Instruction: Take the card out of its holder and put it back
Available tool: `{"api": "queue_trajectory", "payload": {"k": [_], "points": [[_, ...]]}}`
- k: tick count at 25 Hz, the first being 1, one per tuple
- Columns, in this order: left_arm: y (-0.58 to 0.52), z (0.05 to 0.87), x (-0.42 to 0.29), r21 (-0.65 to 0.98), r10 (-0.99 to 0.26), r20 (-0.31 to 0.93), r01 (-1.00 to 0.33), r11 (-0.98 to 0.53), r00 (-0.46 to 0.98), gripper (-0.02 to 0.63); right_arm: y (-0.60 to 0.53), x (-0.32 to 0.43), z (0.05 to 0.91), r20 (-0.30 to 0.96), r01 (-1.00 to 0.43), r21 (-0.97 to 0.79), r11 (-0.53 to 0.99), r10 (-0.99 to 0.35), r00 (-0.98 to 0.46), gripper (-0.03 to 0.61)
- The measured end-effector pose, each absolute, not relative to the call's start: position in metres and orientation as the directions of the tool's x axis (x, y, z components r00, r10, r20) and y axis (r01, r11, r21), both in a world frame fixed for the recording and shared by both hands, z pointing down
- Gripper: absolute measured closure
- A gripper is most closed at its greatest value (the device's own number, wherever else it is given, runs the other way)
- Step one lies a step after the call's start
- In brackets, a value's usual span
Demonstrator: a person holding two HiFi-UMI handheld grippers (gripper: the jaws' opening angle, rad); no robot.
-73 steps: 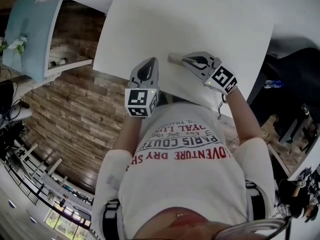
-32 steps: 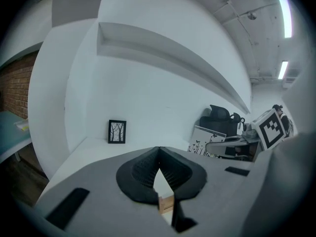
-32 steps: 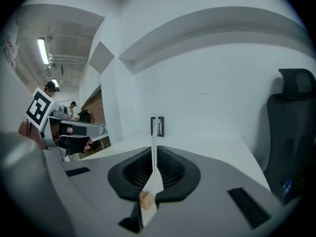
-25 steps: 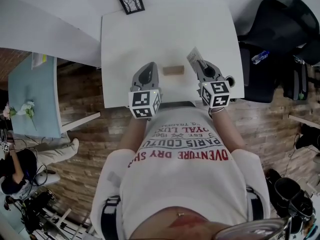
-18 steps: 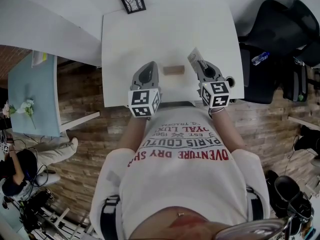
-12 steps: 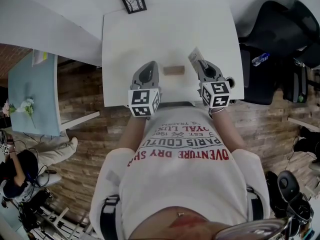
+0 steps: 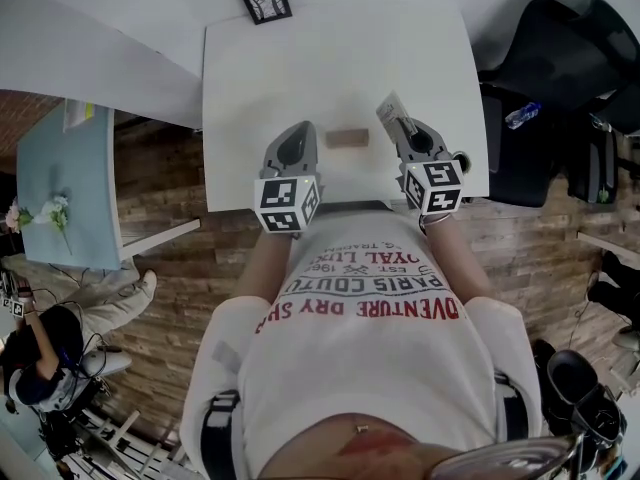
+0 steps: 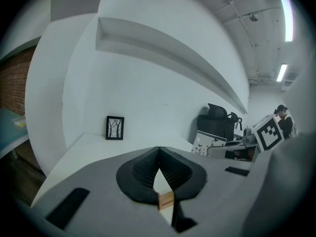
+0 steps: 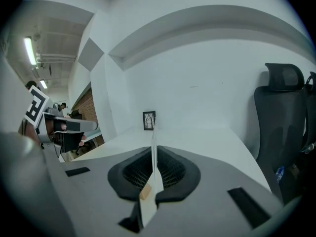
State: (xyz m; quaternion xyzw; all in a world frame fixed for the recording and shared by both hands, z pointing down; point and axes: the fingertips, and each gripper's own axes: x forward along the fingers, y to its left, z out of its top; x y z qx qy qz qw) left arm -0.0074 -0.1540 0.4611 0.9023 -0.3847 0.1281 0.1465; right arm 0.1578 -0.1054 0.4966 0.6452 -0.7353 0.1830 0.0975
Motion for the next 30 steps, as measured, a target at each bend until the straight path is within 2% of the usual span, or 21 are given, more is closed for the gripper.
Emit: {"api": "queue_trajectory", "payload": {"k": [8, 14, 24, 30], "points": [[-0.148, 0.473, -0.008, 0.184, -0.66, 0.37, -0.748, -0.638, 0.654, 0.589, -0.116, 0.158, 0.499, 0.381, -0.974, -0.148, 0.172, -0.899, -0.217, 0.543], [-0.15, 0.476, -0.011, 0.185, -0.685, 0.382, -0.778, -0.601, 0.62, 0.589, -0.137, 0.147, 0.49, 0.355, -0.938, -0.126, 0.322, -0.868, -0.346, 0.543], [-0.148, 0.491, -0.018, 0.192, -0.734, 0.413, -0.84, -0.508, 0.539, 0.589, -0.163, 0.118, 0.487, 0.332, -0.806, -0.094, 0.585, -0.745, -0.579, 0.543], [-0.144, 0.498, -0.025, 0.194, -0.758, 0.432, -0.871, -0.451, 0.489, 0.589, -0.162, 0.089, 0.488, 0.319, -0.633, -0.064, 0.772, -0.585, -0.746, 0.543]]}}
